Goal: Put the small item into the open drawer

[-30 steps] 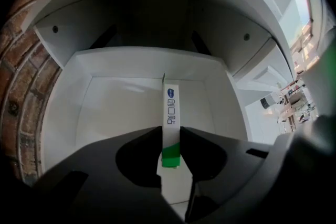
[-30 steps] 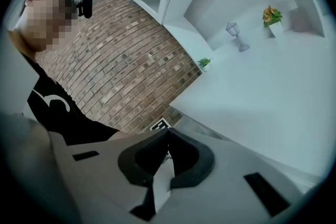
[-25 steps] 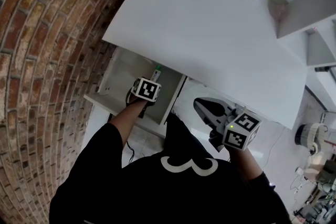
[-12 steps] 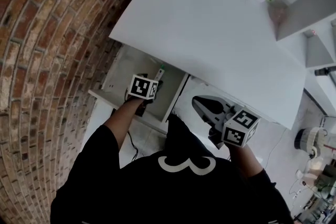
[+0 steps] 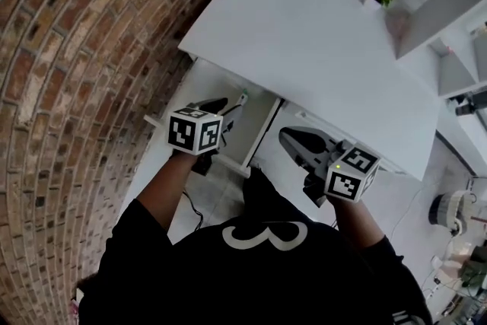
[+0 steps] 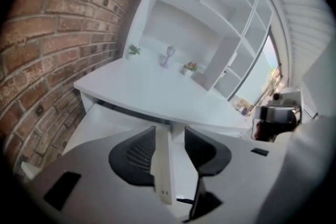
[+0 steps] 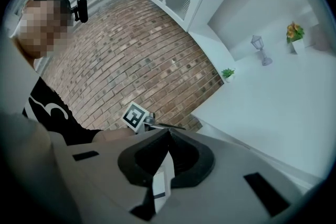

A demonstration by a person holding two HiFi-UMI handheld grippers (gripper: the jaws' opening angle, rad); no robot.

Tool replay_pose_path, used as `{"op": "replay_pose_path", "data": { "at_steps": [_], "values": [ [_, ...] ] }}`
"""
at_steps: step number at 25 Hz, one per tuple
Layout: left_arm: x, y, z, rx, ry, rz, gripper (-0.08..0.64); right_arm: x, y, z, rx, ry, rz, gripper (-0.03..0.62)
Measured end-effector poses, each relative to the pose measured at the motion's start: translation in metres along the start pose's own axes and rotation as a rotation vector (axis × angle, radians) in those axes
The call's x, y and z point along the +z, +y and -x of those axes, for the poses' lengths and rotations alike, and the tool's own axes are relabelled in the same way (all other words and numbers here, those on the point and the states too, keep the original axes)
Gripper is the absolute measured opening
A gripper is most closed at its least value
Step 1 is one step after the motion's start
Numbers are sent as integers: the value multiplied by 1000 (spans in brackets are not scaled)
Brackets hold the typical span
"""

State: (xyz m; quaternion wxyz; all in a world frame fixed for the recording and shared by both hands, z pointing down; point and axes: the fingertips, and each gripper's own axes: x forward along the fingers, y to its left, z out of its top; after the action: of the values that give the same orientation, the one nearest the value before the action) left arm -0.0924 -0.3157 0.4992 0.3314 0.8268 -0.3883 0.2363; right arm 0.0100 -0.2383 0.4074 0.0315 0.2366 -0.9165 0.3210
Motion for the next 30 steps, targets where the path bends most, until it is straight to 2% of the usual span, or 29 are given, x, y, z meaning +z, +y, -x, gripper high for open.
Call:
{"op": "replay_pose_path", "data": {
  "at_steps": [7, 11, 16, 22, 30],
  "values": [
    [15, -76, 99, -131, -222, 24, 23, 17, 55, 19, 21, -66, 76, 10],
    [16, -120, 146, -220, -337, -2, 6, 21, 87, 29, 45, -103, 108, 9],
    [11, -161, 192, -264, -442, -21, 5, 16, 120, 43, 71, -131, 136, 9],
    [-6, -184, 224, -278, -482, -43, 5, 8, 152, 53, 118, -162, 118, 9],
    [-22, -192, 241, -267, -487, -54, 3, -8, 169, 57, 104, -149, 146, 9]
  ]
}}
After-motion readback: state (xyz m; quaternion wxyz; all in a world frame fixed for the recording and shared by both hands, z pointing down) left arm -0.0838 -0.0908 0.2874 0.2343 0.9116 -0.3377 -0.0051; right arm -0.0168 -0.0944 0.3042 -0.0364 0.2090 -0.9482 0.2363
